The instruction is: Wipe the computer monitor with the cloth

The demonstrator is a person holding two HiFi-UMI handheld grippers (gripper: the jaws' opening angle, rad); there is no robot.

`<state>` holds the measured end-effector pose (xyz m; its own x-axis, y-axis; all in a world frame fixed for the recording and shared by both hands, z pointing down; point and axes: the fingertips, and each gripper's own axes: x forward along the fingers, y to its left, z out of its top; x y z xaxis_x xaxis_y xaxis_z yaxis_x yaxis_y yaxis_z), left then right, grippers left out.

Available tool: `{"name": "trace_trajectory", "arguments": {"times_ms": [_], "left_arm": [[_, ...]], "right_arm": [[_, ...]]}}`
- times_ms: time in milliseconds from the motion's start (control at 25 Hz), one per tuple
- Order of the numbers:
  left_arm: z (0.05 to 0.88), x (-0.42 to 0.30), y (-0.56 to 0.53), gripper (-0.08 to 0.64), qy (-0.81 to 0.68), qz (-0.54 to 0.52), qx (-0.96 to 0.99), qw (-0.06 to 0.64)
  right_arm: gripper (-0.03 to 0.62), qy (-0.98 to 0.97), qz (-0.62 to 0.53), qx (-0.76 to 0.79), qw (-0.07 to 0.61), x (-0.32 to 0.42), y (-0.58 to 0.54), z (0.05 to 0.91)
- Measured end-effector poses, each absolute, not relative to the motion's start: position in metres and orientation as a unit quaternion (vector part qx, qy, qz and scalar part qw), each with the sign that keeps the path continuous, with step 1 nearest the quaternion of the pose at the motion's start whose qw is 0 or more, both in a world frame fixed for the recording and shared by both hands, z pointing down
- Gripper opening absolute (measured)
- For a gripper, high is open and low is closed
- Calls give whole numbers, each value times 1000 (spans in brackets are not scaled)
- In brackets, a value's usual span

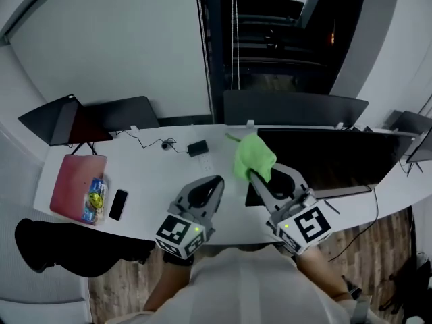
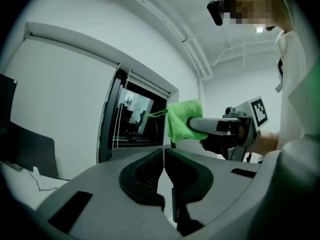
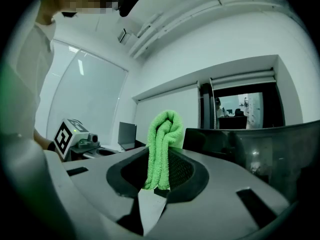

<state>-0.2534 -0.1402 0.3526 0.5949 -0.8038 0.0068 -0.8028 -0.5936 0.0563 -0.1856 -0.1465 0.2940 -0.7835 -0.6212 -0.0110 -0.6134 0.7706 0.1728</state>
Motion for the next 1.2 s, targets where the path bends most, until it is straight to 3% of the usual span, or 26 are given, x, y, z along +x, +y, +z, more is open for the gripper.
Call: {"name": "trace_trajectory", "arguments": {"times_ms": [560,1200], "left_arm": [[362,-278,-144,25,-413,-2,910,31],[370,-288,-146,25,-406,2,913,35]], "right_arm": [[69,-904,1,428,-12,-198,-179,301],[69,-890,5,455,17,-196,-179,332]]}}
